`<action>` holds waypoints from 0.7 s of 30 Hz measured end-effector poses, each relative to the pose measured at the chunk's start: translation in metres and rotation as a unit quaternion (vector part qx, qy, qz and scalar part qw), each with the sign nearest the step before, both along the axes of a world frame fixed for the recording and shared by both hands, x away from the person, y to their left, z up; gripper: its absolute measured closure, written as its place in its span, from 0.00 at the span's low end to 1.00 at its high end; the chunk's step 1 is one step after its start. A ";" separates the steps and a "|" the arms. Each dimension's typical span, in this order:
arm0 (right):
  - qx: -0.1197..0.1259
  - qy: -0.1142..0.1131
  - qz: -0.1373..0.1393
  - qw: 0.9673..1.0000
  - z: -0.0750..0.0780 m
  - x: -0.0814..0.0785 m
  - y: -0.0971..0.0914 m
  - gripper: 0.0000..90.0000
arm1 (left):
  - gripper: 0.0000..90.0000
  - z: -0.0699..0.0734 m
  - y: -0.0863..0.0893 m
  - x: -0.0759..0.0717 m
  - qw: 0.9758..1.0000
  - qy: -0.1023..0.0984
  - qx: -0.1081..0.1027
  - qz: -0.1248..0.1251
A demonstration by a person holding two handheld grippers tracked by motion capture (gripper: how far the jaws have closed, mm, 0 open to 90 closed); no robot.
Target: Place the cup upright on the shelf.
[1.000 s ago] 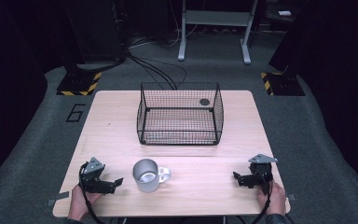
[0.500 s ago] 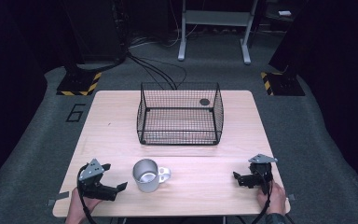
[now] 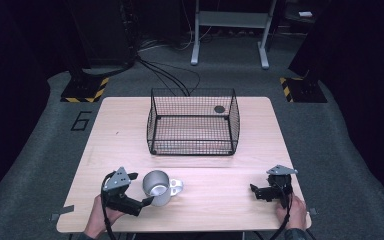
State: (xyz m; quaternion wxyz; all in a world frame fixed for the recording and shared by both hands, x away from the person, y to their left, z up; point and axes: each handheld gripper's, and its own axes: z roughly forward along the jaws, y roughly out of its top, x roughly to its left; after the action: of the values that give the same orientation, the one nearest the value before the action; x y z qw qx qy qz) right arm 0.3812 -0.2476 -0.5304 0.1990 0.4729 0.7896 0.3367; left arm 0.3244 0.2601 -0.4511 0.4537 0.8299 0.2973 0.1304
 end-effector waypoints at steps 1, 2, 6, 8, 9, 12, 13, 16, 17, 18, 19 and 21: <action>0.000 0.002 0.001 1.000 0.000 0.000 0.000 0.00 | 0.00 0.000 -0.007 0.004 1.000 0.002 0.002 -0.008; 0.000 0.002 0.001 1.000 0.000 0.000 0.000 0.00 | 0.00 0.000 -0.007 0.004 1.000 0.002 0.002 -0.008; 0.000 0.000 0.001 1.000 0.000 0.000 0.000 0.00 | 0.00 -0.001 -0.018 0.009 1.000 0.004 0.008 -0.018; -0.001 0.003 0.001 1.000 0.000 0.000 0.000 0.00 | 0.00 -0.002 -0.020 0.011 1.000 0.003 0.009 -0.018; 0.000 0.001 0.001 1.000 0.000 0.000 0.000 0.00 | 0.00 -0.002 -0.021 0.013 1.000 0.006 0.010 -0.017; -0.002 0.001 0.002 1.000 0.000 0.000 0.000 0.00 | 0.00 -0.005 -0.023 0.016 1.000 0.002 0.015 -0.016; 0.000 0.000 0.001 1.000 0.000 0.000 0.000 0.00 | 0.00 -0.006 -0.024 0.016 1.000 0.006 0.016 -0.017; -0.001 -0.001 0.001 1.000 0.000 0.000 0.000 0.00 | 0.00 -0.011 -0.028 0.018 1.000 0.007 0.024 -0.015; -0.001 -0.001 0.001 1.000 0.000 0.000 0.000 0.00 | 0.00 -0.012 -0.029 0.019 1.000 0.009 0.027 -0.012; -0.001 -0.001 0.001 1.000 0.000 0.000 0.000 0.00 | 0.01 -0.013 -0.030 0.019 0.999 0.006 0.033 -0.008; -0.001 -0.001 0.001 1.000 0.000 0.000 0.000 0.00 | 0.04 -0.016 -0.032 0.019 0.999 0.008 0.033 -0.005; -0.001 -0.001 0.002 1.000 0.000 0.000 0.000 0.00 | 0.05 -0.017 -0.032 0.020 0.999 0.006 0.033 -0.004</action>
State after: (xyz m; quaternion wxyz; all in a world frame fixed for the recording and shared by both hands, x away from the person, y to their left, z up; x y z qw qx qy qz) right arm 0.3813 -0.2479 -0.5303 0.1994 0.4713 0.7904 0.3367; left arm 0.3440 0.2282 -0.4681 0.4244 0.8465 0.2923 0.1333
